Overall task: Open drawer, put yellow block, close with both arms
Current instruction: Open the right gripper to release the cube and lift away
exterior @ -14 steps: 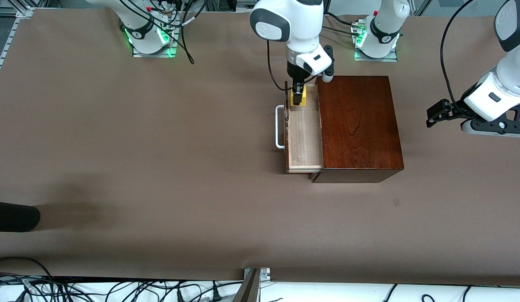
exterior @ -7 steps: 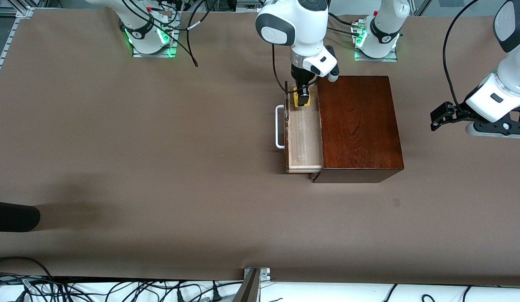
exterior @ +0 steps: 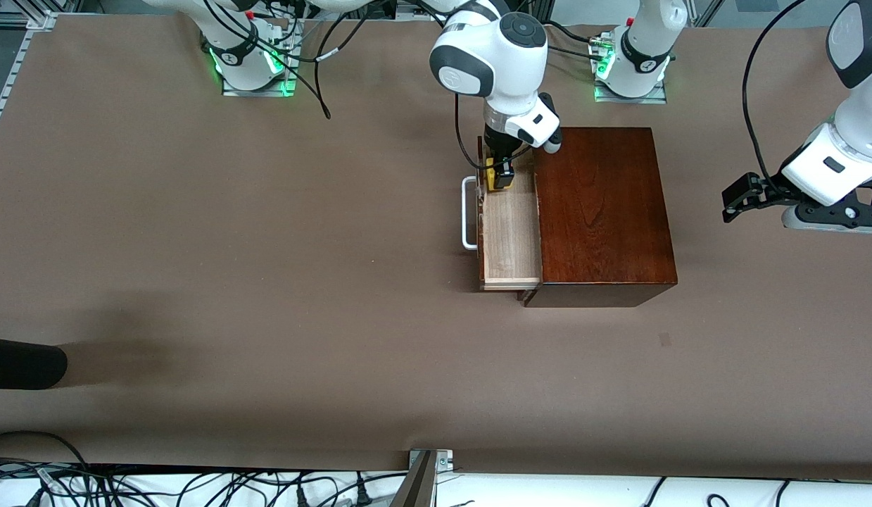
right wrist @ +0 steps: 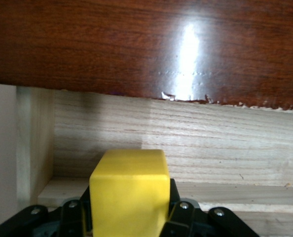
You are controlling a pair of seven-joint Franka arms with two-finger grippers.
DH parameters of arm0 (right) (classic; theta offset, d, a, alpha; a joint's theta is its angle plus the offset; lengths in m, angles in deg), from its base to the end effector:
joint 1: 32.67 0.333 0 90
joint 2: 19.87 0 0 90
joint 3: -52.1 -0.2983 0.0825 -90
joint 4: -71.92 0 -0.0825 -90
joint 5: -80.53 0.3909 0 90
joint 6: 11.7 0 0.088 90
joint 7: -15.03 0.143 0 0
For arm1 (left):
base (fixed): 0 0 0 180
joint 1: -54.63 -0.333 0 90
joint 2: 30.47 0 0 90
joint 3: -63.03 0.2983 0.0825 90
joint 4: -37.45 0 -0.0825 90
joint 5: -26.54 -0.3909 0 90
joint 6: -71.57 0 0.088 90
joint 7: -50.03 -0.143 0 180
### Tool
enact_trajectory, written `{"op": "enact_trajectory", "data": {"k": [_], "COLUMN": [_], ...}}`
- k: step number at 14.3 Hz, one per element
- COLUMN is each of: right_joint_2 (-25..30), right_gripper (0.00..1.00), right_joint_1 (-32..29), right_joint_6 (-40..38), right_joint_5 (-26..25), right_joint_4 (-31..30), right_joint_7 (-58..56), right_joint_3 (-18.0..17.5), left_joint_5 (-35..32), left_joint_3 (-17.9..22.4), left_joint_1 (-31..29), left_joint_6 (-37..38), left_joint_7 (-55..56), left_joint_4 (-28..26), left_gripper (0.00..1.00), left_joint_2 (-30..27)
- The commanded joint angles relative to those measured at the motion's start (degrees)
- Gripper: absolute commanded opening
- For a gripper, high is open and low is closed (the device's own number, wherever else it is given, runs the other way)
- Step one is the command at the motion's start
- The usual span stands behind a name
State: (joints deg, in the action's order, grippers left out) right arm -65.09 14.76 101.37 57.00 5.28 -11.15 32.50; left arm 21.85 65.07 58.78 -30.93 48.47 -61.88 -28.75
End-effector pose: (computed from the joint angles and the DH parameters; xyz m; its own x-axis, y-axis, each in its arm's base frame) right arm 0.3890 0.6520 0.2962 -0.1022 0.9947 -0.0131 0.9824 0.1030 0.1559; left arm 0.5825 -0.0118 0.4944 0.9964 -0.0816 0.0224 -0.0795 -0.9935 -0.0820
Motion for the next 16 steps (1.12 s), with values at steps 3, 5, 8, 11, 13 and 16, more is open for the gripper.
{"op": "enact_trajectory", "data": {"k": [3, 5, 8, 11, 13, 16], "right_joint_2": [-2.4, -2.8, -2.8, -3.7, -4.1, -4.1], "right_gripper": [0.00, 0.00, 0.00, 0.00, 0.00, 0.00], "right_joint_1": [0.2, 0.2, 0.2, 0.2, 0.2, 0.2], "right_joint_6": [0.5, 0.6, 0.7, 2.9, 3.7, 4.1], "right_joint_5": [-0.8, -0.9, -0.9, -0.9, -0.9, -1.0], "right_joint_4": [2.2, 2.6, 2.7, 2.7, 2.7, 2.7], "right_joint_7": [-1.0, -0.9, -0.8, -0.5, -0.5, -0.4], "right_joint_3": [-0.3, -0.3, -0.3, 0.2, 0.4, 0.6], "left_joint_5": [-2.3, -2.5, -1.9, -1.8, -1.7, -1.7], "left_joint_3": [0.0, -0.1, -0.1, -0.1, -0.1, -0.2], "left_joint_1": [0.3, 0.3, 0.4, 0.3, 0.2, 0.2], "left_joint_6": [-0.7, -0.7, -0.7, -0.4, 0.7, 1.4], "left_joint_7": [-1.2, -1.3, -1.3, -1.2, -1.3, -1.3], "left_joint_4": [-0.2, 0.8, 1.1, 1.1, 1.2, 1.2], "left_gripper": [1.00, 1.00, 1.00, 1.00, 1.00, 1.00], "left_joint_2": [-0.2, -0.1, -0.1, -0.1, -0.1, -0.2]}}
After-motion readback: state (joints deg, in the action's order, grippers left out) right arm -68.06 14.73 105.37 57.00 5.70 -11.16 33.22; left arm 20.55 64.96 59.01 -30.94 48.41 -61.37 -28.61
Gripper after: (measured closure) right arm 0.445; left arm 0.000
